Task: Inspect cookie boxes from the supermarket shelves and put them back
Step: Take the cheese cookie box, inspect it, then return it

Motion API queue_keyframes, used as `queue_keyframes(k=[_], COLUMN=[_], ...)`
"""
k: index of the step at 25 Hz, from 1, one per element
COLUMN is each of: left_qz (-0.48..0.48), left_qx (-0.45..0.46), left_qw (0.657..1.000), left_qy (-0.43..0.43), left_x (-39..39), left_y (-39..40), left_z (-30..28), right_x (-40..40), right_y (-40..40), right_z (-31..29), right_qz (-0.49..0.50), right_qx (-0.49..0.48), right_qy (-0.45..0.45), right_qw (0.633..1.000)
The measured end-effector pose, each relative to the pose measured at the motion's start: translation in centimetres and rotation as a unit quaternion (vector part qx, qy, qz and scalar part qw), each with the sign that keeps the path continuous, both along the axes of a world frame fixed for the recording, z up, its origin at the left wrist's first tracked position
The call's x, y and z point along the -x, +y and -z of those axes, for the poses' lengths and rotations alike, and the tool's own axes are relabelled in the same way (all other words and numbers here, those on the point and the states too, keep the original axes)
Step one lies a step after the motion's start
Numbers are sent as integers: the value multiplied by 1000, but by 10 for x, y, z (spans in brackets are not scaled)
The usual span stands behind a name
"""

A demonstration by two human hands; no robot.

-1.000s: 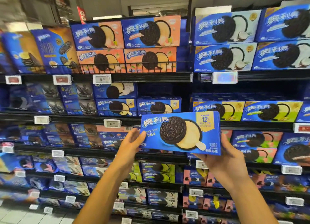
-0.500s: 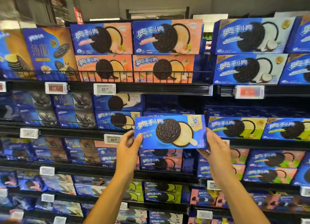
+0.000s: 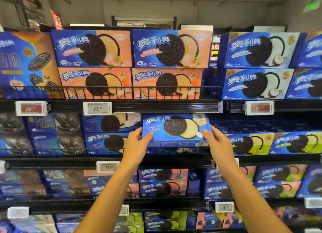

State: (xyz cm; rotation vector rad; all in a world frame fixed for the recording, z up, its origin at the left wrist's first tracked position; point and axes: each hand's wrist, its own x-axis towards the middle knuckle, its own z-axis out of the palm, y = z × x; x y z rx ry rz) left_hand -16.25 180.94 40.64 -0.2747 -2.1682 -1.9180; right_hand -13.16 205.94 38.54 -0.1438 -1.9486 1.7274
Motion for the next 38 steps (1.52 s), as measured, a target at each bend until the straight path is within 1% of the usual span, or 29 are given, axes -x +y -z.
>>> queue_keyframes(k=[4, 6, 12, 14, 18, 23, 27, 31, 33, 35, 36, 37, 38], left_qz=[6, -7, -65, -98, -181, -203, -213, -215, -195, -169, -163, -156, -146], left_qx=[37, 60, 65, 85, 154, 161, 146, 154, 115, 44, 23, 8, -7], left_qw=[999, 998, 994, 989, 966, 961, 960, 959, 966, 973, 976, 982, 988], left_qy=[20, 29, 64, 75, 100, 100, 113, 106, 128, 150, 142, 107, 48], left_x=[10, 19, 37, 40, 42, 43, 42, 37, 23, 1, -11, -23, -31], left_y=[4, 7, 17, 21, 28, 27, 25, 25, 21, 13, 7, 2, -1], left_z=[-11, -13, -15, -15, -10, 0, 5, 2, 10, 42, 64, 88, 111], right_x=[12, 18, 35, 39, 42, 46, 50, 48, 34, 10, -4, -18, -27], right_y=[0, 1, 3, 2, 1, 0, -1, -3, -5, -7, -9, -10, -11], right_z=[-10, -12, -14, -18, -25, -18, -12, -17, -13, 9, 26, 46, 70], right_qz=[17, 22, 33, 43, 61, 53, 60, 62, 57, 39, 32, 26, 25], right_qx=[-16, -33, -61, -85, -113, -107, -103, -132, -151, -116, -88, -61, -33], right_qy=[7, 10, -39, -29, 18, 26, 14, -10, 3, 52, 71, 71, 56], right_qw=[1000, 999, 997, 995, 992, 992, 993, 989, 987, 991, 993, 995, 998])
